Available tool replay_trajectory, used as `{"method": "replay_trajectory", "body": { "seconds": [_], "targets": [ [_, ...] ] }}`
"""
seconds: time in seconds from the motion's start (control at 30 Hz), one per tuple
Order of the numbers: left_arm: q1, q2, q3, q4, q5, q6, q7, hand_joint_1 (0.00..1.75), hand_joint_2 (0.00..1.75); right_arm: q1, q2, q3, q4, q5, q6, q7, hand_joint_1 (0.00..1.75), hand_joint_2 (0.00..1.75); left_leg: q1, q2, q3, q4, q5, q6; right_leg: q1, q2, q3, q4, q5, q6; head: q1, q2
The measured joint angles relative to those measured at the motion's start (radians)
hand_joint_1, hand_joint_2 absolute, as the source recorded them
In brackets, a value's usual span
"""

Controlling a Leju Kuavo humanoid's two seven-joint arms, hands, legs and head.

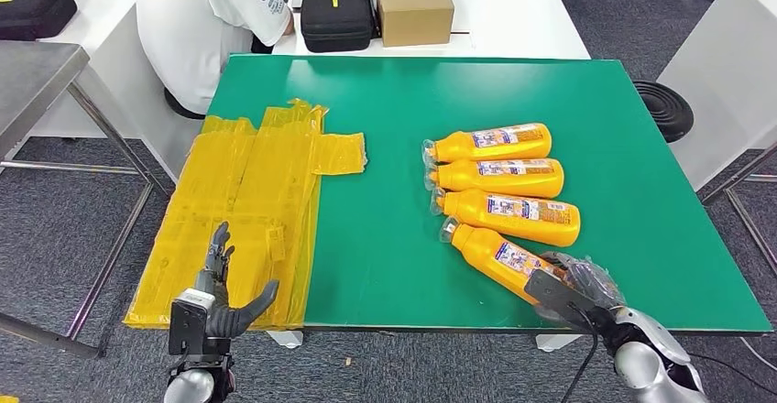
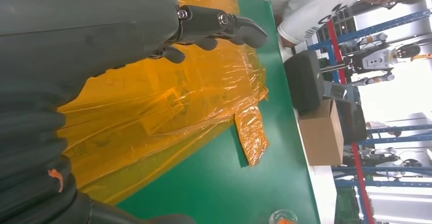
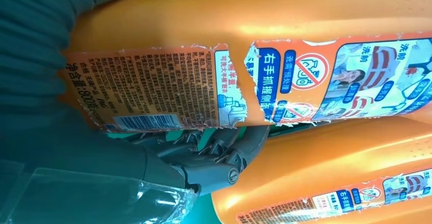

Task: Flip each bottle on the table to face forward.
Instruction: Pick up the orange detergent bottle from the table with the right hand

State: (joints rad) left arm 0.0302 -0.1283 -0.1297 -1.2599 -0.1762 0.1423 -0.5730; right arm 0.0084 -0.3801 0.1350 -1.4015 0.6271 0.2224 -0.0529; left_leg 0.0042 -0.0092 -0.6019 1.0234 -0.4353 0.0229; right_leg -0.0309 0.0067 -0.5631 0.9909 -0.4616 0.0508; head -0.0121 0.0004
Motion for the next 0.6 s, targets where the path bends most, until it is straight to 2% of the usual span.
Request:
{"method": "replay_trajectory", "body": {
  "seconds": [0.37,0.5,0.6],
  "targets": [
    [-0.001,0.001,0.000,0.002,0.000,0.000,0.000,0.00,1.75,-0.016,0.017,0.005,0.012,0.014,-0.011,-0.008,1.75,1.75,0.000,0.001,0.000,0.000,0.000,0.000,0.000,0.002,0.000,0.000,0.000,0.000,0.000,0.000],
    [-0.001,0.001,-0.001,0.002,0.000,0.001,0.000,0.00,1.75,-0.038,0.061,0.016,0.023,0.014,-0.052,-0.055,1.75,1.75,0.000,0.001,0.000,0.000,0.000,0.000,0.000,0.002,0.000,0.000,0.001,-0.002,0.000,0.000],
    [0.000,0.001,-0.001,0.001,-0.001,0.005,0.000,0.00,1.75,-0.056,0.113,0.041,0.025,0.002,-0.086,-0.114,1.75,1.75,0.000,0.001,-0.002,0.000,0.002,0.000,0.000,0.002,-0.002,0.000,0.002,-0.002,0.000,0.000]
  ]
}}
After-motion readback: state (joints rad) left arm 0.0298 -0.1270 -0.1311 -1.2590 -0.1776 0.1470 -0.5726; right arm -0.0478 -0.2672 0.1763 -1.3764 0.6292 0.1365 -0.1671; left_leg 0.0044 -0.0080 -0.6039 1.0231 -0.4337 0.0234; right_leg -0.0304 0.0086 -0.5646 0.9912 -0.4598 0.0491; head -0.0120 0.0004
